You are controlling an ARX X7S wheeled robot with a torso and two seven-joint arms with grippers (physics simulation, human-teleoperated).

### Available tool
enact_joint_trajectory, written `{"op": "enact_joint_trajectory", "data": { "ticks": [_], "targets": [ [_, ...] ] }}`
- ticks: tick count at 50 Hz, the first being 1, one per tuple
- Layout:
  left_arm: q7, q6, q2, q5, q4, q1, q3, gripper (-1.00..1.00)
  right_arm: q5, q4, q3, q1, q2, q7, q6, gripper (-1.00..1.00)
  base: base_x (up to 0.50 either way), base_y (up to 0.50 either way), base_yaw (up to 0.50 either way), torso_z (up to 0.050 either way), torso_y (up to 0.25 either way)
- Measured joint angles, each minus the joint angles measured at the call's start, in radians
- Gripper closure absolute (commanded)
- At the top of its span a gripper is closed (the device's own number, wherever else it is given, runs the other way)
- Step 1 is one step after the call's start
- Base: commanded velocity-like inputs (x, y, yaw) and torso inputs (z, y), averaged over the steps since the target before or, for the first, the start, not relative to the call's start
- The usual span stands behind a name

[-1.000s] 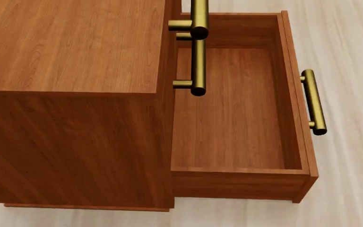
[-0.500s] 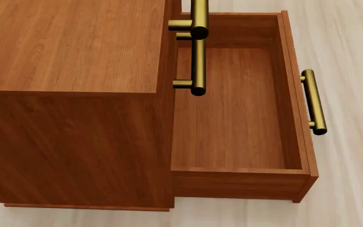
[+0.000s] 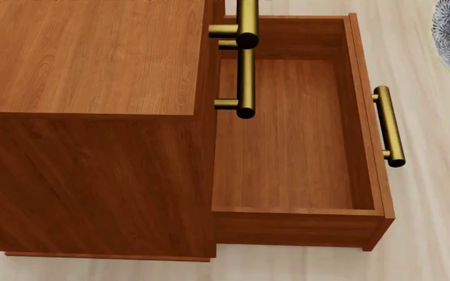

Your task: Put the bowl in the bottom drawer of the cabinet.

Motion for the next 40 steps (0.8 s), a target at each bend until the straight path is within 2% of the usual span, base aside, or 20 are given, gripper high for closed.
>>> {"op": "enact_joint_trajectory", "data": {
  "ticks": [40],
  "targets": [
    [-0.012,0.008,-0.016,-0.006,0.0,0.005,0.009,-1.0,-0.15,0.094,-0.198,0.069,-0.175,-0.121,-0.033,1.0,0.0,0.0,0.0,0.0,0.0]
  ]
}}
